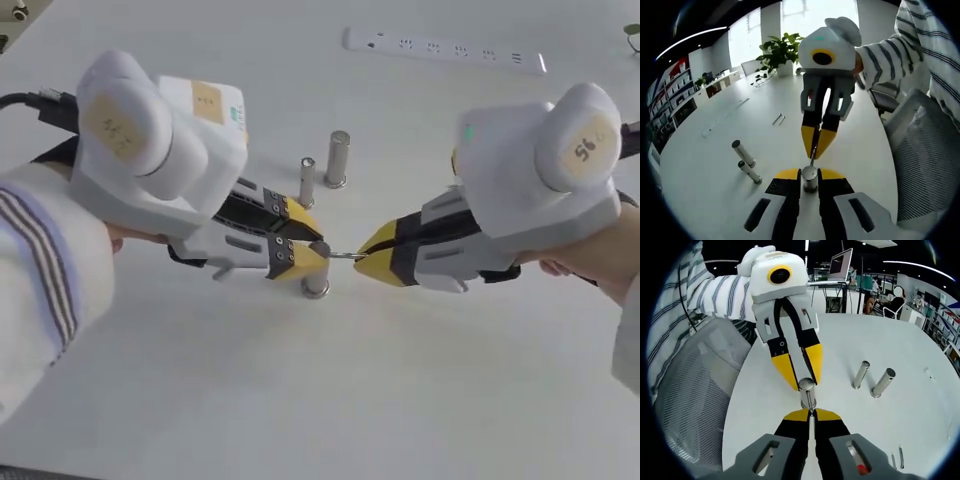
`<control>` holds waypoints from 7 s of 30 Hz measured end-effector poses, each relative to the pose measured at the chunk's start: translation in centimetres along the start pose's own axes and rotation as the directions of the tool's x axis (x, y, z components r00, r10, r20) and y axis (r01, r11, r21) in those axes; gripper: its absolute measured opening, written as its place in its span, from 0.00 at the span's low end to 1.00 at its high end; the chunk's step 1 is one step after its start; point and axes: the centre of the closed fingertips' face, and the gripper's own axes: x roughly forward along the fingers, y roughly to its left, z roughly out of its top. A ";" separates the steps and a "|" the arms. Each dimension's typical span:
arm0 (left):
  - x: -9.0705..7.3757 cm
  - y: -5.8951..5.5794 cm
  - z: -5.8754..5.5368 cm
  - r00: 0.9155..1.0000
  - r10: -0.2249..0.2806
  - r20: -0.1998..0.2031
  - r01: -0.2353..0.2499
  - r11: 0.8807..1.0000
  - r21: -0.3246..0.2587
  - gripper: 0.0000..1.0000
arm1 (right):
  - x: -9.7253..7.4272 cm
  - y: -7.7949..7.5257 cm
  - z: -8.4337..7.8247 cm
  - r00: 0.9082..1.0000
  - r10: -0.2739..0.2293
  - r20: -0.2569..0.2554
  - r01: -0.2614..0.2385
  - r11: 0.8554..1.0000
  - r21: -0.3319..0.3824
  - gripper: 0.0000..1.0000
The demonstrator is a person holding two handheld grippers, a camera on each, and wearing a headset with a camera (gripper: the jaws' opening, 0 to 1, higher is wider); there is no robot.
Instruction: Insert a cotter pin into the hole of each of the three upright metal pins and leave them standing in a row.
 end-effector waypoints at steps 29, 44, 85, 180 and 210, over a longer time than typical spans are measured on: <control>0.1 -0.1 0.0 1.000 -0.007 -0.017 0.007 1.000 0.014 0.09 | 0.6 0.3 1.0 0.999 0.004 0.032 -0.002 0.997 -0.074 0.03; 0.2 -0.2 0.1 1.000 0.001 -0.023 -0.001 1.000 0.022 0.10 | 0.4 0.5 1.2 1.000 -0.002 0.023 0.004 0.997 -0.083 0.00; -5.5 -2.2 -1.2 0.941 0.316 0.121 -0.262 0.907 -0.328 0.98 | 2.6 1.3 1.2 0.993 -0.044 0.106 0.036 0.997 0.074 0.24; -8.5 -3.9 -3.9 0.898 0.434 0.080 -0.358 0.823 -0.441 0.99 | 8.4 -1.9 5.4 0.972 -0.156 0.175 0.133 0.982 0.136 0.23; -8.9 -2.5 -2.5 0.910 0.402 0.099 -0.329 0.848 -0.415 0.99 | -3.9 1.2 2.9 0.926 -0.321 0.200 0.261 0.924 0.278 0.82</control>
